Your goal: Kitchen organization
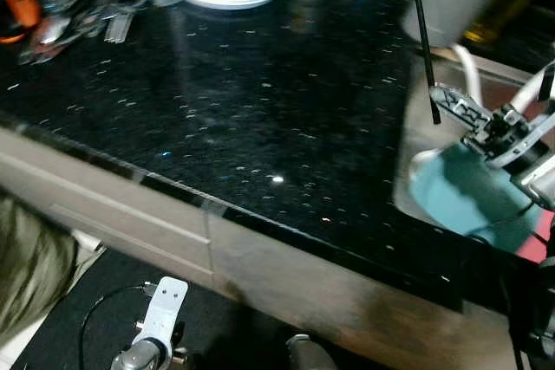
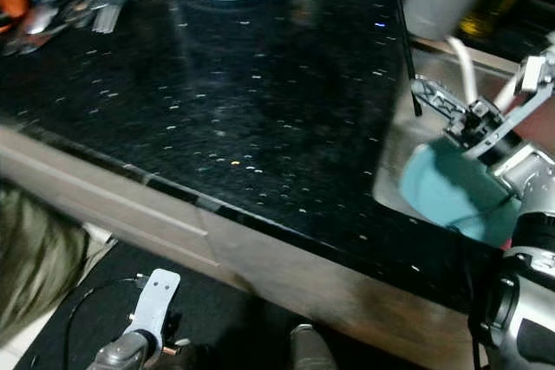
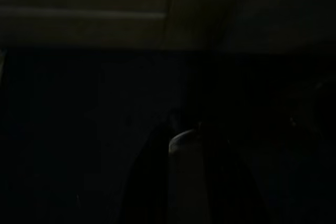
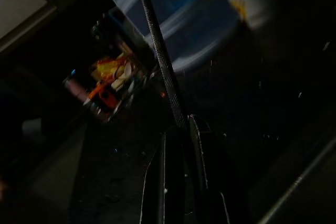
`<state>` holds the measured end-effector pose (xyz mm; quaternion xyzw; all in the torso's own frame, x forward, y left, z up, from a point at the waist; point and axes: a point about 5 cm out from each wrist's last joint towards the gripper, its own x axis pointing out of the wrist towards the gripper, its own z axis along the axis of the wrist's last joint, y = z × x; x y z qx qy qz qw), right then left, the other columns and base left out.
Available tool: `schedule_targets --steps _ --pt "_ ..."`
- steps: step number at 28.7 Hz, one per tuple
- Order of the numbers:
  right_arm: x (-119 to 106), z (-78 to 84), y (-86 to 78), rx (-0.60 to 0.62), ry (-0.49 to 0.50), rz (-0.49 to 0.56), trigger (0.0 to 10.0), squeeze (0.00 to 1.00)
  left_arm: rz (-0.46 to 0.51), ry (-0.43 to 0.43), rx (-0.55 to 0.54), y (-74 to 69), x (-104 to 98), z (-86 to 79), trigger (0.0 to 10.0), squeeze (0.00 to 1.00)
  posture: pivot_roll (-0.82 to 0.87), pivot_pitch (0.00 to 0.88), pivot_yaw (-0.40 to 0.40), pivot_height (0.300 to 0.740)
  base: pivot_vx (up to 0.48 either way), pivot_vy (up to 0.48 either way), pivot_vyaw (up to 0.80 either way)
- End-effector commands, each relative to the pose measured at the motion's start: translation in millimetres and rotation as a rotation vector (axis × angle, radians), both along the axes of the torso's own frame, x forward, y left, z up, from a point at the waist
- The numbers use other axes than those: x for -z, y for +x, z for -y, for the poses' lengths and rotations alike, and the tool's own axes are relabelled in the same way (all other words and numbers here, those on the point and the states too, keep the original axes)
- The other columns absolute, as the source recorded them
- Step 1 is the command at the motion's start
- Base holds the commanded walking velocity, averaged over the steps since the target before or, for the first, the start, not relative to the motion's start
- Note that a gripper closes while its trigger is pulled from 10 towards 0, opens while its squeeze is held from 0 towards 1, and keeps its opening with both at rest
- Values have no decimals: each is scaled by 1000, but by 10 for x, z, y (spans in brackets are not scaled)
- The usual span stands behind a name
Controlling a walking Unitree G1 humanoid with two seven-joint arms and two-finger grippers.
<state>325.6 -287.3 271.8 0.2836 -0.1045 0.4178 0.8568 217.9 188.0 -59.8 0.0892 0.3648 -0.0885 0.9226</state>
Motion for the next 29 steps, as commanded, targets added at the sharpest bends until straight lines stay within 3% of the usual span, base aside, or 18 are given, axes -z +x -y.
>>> schedule_targets --steps 1,4,9,20,22,25,26,29 --pt "-107 -52 -63 -23 11 52 0 0 -56 4 2 -126 79 -20 10000 0 49 178 -33 740 0 0 -775" --pt "-177 -97 -85 -34 11 82 0 0 -56 5 3 -124 78 -24 10000 0 49 176 -31 740 0 0 -779" --pt "-421 -332 -274 -102 -13 189 0 0 -57 8 9 -118 74 -30 10000 0 50 173 -29 740 0 0 -781" --pt "-527 -459 -408 -105 -144 207 0 0 -60 15 22 -110 73 -18 10000 0 41 167 -29 740 0 0 -787" --pt "-444 -517 -345 -38 -272 144 0 0 -63 17 33 -104 71 -11 10000 0 37 166 -30 740 0 0 -788" --pt "-397 -536 -306 5 -342 112 0 0 -66 16 37 -103 72 -9 10000 0 37 166 -30 740 0 0 -788" --pt "-312 -532 -203 111 -457 52 0 0 -75 14 43 -102 74 -2 10000 0 32 165 -30 740 0 0 -575" --pt "-283 -524 -170 146 -496 36 0 0 -81 12 45 -102 77 3 10000 0 30 165 -32 740 0 0 -556"
